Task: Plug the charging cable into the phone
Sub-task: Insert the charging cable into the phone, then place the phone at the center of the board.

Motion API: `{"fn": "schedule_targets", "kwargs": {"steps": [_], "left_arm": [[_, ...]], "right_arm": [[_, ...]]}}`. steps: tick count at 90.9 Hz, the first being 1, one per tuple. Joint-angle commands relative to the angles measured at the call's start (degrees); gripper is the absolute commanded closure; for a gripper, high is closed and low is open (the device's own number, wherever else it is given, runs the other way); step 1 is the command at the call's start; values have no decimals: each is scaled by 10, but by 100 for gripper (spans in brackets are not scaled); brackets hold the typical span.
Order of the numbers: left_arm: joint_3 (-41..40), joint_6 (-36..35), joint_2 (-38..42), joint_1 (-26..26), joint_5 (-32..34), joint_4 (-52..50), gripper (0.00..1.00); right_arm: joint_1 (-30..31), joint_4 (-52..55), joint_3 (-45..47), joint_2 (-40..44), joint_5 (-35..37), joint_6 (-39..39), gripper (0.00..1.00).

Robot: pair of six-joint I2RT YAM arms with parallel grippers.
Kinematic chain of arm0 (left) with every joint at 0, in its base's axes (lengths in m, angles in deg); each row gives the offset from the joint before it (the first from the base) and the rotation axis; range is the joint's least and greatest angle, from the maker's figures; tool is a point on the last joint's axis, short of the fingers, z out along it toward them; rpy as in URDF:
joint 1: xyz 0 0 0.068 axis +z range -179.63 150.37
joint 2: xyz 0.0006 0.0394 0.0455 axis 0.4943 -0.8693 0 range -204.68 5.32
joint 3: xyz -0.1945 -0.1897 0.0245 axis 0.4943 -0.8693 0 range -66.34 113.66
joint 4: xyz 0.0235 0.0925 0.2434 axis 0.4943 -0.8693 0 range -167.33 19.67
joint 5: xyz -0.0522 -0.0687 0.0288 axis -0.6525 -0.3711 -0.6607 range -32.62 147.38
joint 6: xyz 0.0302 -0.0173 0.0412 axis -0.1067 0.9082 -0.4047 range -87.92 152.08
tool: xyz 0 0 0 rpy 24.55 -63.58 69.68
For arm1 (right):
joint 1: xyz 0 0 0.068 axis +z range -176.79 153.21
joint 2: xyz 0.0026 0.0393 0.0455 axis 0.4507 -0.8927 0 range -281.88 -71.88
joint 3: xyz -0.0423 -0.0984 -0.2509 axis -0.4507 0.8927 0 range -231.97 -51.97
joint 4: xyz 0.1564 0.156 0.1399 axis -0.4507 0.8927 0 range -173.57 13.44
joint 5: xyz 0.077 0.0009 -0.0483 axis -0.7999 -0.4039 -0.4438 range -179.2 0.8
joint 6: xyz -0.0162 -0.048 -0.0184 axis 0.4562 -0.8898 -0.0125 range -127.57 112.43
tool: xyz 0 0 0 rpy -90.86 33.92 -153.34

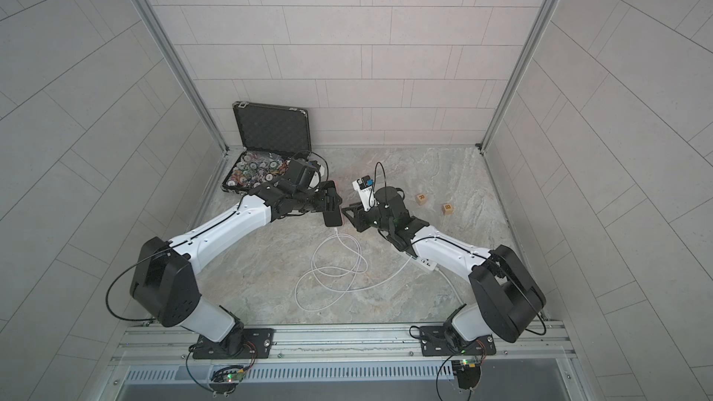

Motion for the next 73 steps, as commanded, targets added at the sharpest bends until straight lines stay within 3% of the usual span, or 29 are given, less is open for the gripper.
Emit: {"fn": "schedule_targets", "kwargs": {"steps": [1,31,33,36,38,57,73], "left_arm": [[2,-11,6,5,-3,-2,37],[5,-10,4,15,-36,-1,37],[7,-10,4,15,-36,-3,37],[10,-9,3,15,-34,-7,37],[13,-9,2,16,-30,-10,37],[28,-4,-5,26,4,-30,36],[27,-3,-6,30,2,-32,36]], "right_arm": [[-1,-18,27,20,-12,3,61],[-1,38,71,86,-16,-38,39],[-1,46,70,90,-8,-44,32],[-1,59,70,96,14,-55,6],[0,68,70,100,28,-62,1],[0,145,59,133,184,-96,0],[0,126,90,190,328,-97,0]]}}
